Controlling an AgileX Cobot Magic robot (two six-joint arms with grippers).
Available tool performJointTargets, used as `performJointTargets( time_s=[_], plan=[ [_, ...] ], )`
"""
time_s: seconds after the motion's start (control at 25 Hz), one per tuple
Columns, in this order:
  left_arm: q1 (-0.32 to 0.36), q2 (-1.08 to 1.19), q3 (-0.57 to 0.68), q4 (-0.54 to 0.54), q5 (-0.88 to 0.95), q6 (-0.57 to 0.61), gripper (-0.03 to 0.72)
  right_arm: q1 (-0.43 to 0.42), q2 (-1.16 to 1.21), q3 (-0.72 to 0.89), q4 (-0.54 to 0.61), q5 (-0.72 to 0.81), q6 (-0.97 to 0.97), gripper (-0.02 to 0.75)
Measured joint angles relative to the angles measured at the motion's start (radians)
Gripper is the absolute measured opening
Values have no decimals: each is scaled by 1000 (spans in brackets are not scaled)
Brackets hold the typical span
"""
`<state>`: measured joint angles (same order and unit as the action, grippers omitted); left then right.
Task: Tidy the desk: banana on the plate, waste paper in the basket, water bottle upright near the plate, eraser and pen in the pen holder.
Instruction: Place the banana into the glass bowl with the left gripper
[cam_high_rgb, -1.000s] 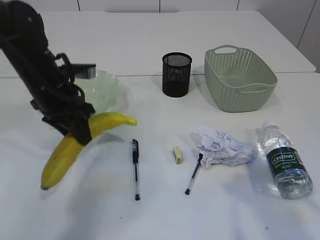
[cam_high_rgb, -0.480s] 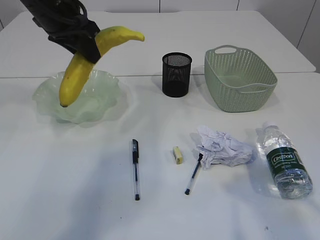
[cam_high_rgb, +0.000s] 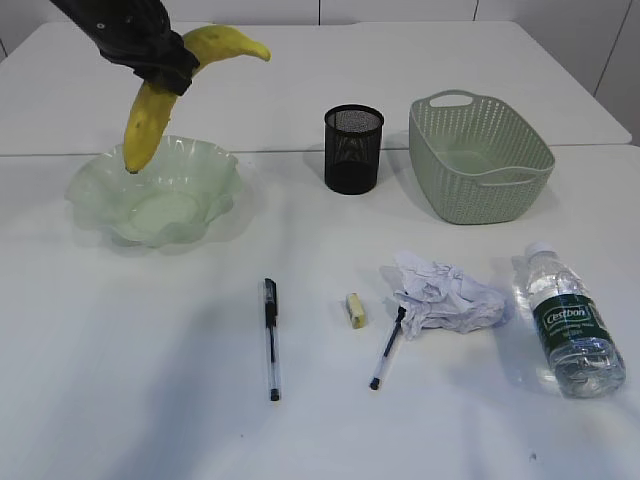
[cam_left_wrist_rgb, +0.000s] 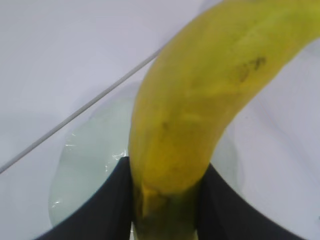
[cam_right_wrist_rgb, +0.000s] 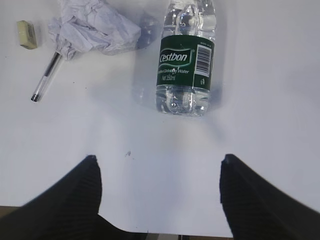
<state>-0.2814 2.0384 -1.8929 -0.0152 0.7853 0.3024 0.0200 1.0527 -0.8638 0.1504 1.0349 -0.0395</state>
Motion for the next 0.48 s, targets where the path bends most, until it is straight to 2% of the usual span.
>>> performJointTargets(
  time_s=[0.48],
  plan=[
    [102, 115, 0, 15, -43, -7, 208, 0, 0, 0, 0, -1, 0, 556]
  ],
)
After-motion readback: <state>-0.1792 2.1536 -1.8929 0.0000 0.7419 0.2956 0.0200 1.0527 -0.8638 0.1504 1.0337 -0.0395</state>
